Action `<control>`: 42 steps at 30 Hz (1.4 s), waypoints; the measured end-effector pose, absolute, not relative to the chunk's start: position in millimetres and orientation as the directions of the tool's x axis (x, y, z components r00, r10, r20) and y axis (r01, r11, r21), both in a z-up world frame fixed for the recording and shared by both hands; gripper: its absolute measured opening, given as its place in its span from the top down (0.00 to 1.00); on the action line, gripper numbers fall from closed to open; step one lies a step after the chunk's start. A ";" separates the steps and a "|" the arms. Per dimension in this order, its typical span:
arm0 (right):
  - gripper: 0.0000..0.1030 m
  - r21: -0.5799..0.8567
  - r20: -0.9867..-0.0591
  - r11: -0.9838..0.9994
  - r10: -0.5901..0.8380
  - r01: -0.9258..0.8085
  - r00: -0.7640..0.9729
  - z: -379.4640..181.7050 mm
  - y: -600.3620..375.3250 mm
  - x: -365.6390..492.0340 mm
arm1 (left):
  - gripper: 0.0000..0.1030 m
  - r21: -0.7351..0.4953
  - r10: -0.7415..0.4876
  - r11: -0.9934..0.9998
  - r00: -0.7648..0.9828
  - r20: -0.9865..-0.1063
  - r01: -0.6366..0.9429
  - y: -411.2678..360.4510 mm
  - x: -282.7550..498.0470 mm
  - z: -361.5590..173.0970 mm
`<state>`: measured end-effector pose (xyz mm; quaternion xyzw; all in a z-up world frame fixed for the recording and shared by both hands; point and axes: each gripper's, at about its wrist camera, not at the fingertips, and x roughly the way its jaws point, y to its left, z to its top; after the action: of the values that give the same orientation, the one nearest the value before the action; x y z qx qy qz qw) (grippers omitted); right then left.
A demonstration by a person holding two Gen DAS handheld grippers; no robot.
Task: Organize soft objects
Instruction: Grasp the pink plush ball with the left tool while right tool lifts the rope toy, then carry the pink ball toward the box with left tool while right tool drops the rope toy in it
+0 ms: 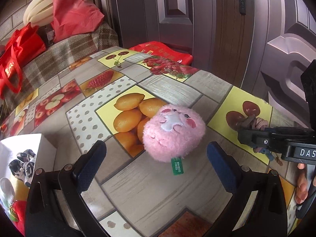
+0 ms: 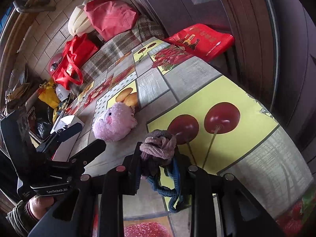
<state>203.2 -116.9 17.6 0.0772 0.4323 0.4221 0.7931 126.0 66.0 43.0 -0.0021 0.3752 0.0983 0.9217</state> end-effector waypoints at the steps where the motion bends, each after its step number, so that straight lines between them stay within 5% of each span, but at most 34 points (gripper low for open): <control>1: 0.75 0.494 -0.617 0.628 0.741 -0.601 0.266 17.2 -117.8 203.5 | 0.01 0.065 0.169 0.982 0.683 -0.710 -0.175 65.7 131.7 41.4; 12: 0.75 0.528 -0.600 0.609 0.761 -0.592 0.247 15.2 -121.6 206.5 | 0.03 0.100 0.209 0.974 0.626 -0.752 -0.205 62.6 171.9 28.1; 14: 0.75 0.531 -0.598 0.607 0.763 -0.592 0.246 15.0 -122.4 206.6 | 0.44 0.107 0.212 0.974 0.636 -0.742 -0.200 60.8 170.1 29.5; 34: 0.75 0.469 -0.571 0.619 0.757 -0.631 0.317 27.8 -107.7 169.1 | 0.44 0.059 0.243 0.963 0.754 -0.611 -0.262 53.8 33.5 52.0; 42: 0.75 0.294 -0.484 0.567 0.782 -0.769 0.392 51.6 -65.0 103.4 | 0.44 0.026 0.338 0.921 0.768 -0.544 -0.388 77.9 -42.5 59.3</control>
<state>103.4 -65.0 51.6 0.0110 0.2961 0.4650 0.8343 -42.5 77.9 59.3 -0.0440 0.2807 0.1933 0.9391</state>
